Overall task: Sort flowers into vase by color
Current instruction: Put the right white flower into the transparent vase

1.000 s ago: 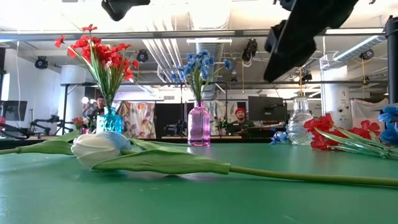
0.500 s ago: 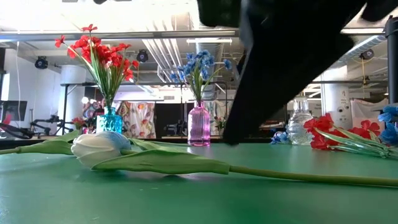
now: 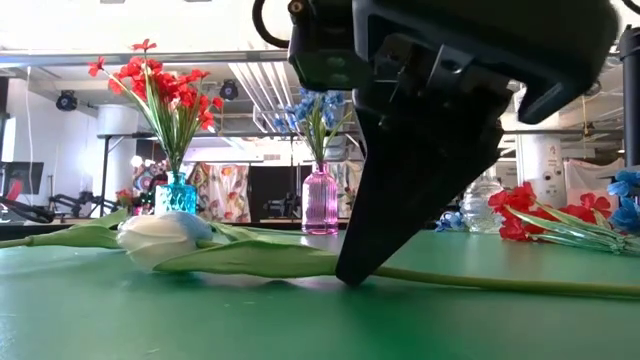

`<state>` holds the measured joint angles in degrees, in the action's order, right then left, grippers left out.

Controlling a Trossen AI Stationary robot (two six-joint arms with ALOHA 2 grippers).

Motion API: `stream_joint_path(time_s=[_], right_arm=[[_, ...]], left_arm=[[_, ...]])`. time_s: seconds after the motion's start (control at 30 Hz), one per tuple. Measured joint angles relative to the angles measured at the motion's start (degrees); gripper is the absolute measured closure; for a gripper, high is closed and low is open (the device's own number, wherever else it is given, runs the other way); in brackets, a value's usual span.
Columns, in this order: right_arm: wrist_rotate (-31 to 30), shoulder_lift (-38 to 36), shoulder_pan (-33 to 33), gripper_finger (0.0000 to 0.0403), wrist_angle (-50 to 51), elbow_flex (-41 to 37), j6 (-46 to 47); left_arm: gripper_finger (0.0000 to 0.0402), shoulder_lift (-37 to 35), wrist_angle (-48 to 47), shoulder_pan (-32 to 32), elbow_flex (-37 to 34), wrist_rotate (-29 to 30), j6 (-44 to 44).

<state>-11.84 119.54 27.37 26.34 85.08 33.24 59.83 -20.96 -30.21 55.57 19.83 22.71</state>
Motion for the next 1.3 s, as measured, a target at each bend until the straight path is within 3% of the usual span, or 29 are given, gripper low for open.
stream_joint_path(time_s=[0.17,0.33,0.57,0.67,0.9,1.13,1.3], right_arm=[[0.0,-0.4,-0.3,0.0380,0.1,0.0,-3.6],[-1.2,-2.4,-0.4,0.0389,0.9,-0.4,-7.2],[-13.0,-13.5,-1.6,0.0390,-3.5,-9.7,-10.8],[-16.7,-20.1,-3.5,0.0390,-14.8,-18.7,-13.1],[-16.3,-33.2,-12.1,0.0390,-49.2,-36.6,-22.2],[-16.4,-41.4,-18.4,0.0390,-71.6,-45.8,-31.7],[-23.2,-45.3,-22.4,0.0390,-82.4,-49.2,-37.4]], left_arm=[[0.0144,0.0,-0.3,0.0,-0.1,2.3,-1.1],[0.0144,0.0,-1.7,0.0,-0.1,2.7,-1.2],[0.0144,-0.7,-2.0,-0.6,-0.2,8.2,-1.7],[0.0144,-1.0,-1.9,-0.6,-0.2,8.2,-3.6],[0.0144,-0.9,-2.5,-0.4,-0.2,8.5,-8.8],[0.0144,-1.0,-6.1,0.4,-0.2,17.7,-9.8],[0.0144,-1.0,-6.1,2.9,-0.2,17.6,-11.4]])
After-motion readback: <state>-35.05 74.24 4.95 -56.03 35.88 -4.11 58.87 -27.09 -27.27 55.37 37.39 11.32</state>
